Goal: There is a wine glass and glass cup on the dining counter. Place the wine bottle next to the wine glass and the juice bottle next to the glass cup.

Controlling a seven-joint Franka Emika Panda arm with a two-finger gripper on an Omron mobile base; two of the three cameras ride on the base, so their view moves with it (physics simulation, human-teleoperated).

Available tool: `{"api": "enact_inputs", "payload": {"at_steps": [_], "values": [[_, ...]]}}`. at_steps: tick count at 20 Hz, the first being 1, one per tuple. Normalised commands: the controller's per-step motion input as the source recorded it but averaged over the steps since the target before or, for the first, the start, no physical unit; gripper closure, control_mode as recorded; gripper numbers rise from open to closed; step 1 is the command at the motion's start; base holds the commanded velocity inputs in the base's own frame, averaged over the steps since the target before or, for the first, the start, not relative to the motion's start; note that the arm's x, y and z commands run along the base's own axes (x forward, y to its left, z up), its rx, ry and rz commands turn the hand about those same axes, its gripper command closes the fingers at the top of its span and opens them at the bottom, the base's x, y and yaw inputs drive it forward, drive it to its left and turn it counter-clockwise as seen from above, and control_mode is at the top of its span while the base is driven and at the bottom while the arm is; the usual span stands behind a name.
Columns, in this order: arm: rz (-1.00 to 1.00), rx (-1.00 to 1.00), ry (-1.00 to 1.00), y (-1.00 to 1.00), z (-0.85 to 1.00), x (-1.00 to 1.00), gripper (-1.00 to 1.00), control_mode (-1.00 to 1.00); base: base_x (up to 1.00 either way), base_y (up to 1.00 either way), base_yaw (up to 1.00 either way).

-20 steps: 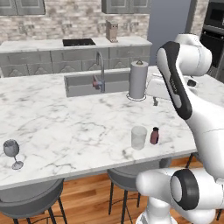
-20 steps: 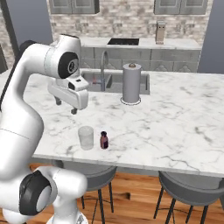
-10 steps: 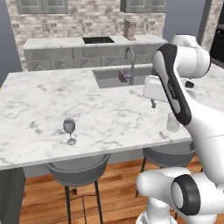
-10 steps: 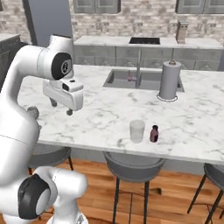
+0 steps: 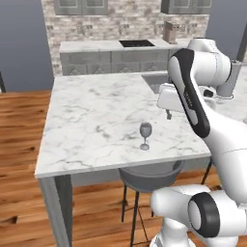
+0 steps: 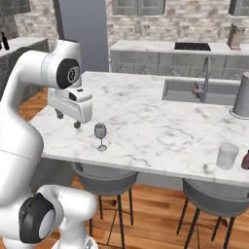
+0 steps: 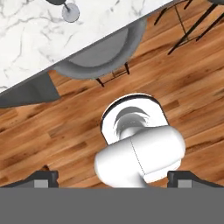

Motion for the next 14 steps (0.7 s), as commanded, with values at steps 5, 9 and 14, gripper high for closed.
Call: {"api": "enact_inputs", "payload": {"at_steps": [5,9,14], "values": [[0.00,0.00,0.00,0.00,0.00,0.00,-1.00,1.00,-0.21,1.00,0.08],[0.00,0.00,0.00,0.00,0.00,0.00,-1.00,1.00,-0.21,1.00,0.08],[0.00,0.00,0.00,0.00,0.00,0.00,-1.00,1.00,-0.16,1.00,0.06]]}}
